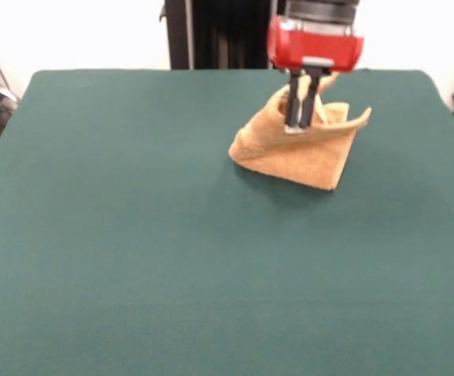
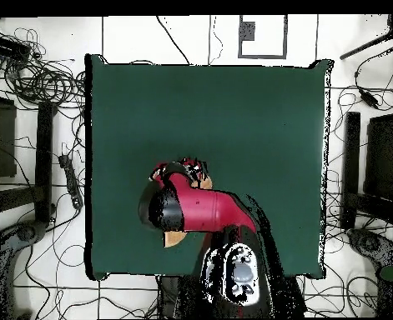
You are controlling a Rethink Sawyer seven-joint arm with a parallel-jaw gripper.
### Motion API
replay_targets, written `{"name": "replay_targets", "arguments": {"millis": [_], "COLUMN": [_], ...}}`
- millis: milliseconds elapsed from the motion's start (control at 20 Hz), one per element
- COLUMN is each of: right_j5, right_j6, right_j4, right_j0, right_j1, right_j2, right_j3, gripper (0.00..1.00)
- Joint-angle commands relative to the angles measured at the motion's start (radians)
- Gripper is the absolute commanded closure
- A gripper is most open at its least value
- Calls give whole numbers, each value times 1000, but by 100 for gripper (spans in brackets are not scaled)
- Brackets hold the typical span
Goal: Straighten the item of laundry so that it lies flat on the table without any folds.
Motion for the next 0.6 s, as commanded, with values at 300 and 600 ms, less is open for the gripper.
{"name": "replay_targets", "arguments": {"millis": [300,600], "right_j5": [180,198], "right_j6": [-20,-76], "right_j4": [-100,-180], "right_j0": [-136,-214], "right_j1": [-131,-163], "right_j2": [243,296], "right_j3": [168,203], "gripper": [100,100]}}
